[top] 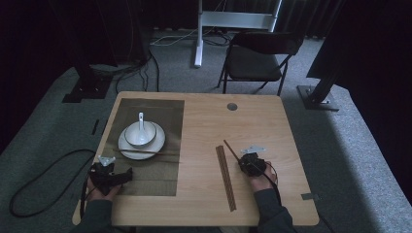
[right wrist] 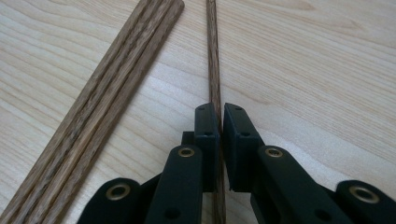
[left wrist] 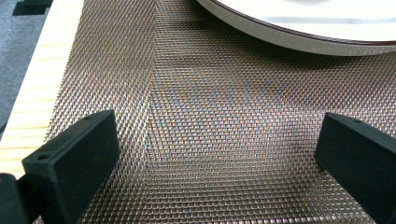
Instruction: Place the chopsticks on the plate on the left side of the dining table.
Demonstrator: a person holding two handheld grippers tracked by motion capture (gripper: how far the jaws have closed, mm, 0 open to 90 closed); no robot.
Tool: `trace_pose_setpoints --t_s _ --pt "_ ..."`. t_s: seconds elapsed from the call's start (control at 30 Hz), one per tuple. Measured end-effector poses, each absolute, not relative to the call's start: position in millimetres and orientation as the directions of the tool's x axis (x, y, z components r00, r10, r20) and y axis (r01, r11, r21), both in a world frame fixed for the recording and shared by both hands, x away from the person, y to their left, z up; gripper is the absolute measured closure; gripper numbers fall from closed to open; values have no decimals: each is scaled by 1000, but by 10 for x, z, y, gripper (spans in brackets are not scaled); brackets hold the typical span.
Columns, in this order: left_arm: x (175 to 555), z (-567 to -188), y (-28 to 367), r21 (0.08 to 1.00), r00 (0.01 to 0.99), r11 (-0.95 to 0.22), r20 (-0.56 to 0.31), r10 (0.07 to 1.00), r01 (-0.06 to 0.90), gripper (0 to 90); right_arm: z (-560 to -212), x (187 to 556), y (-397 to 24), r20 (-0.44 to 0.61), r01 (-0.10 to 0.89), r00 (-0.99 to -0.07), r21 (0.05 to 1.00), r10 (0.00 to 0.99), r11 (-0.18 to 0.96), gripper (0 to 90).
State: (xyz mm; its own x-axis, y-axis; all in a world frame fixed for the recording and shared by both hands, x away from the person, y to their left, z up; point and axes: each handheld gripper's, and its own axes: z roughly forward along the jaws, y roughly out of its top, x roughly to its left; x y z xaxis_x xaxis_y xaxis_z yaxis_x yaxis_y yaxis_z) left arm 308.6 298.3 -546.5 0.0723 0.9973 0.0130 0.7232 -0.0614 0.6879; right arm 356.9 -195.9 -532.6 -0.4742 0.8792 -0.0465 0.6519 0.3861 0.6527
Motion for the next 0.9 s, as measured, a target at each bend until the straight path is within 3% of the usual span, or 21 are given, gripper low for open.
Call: trace_pose_setpoints --t_s 0.9 --pt "3086 -5465 2983 688 73 -62 13 997 723 2 -5059 3400 -1869 -75 562 -521 719 850 408 848"
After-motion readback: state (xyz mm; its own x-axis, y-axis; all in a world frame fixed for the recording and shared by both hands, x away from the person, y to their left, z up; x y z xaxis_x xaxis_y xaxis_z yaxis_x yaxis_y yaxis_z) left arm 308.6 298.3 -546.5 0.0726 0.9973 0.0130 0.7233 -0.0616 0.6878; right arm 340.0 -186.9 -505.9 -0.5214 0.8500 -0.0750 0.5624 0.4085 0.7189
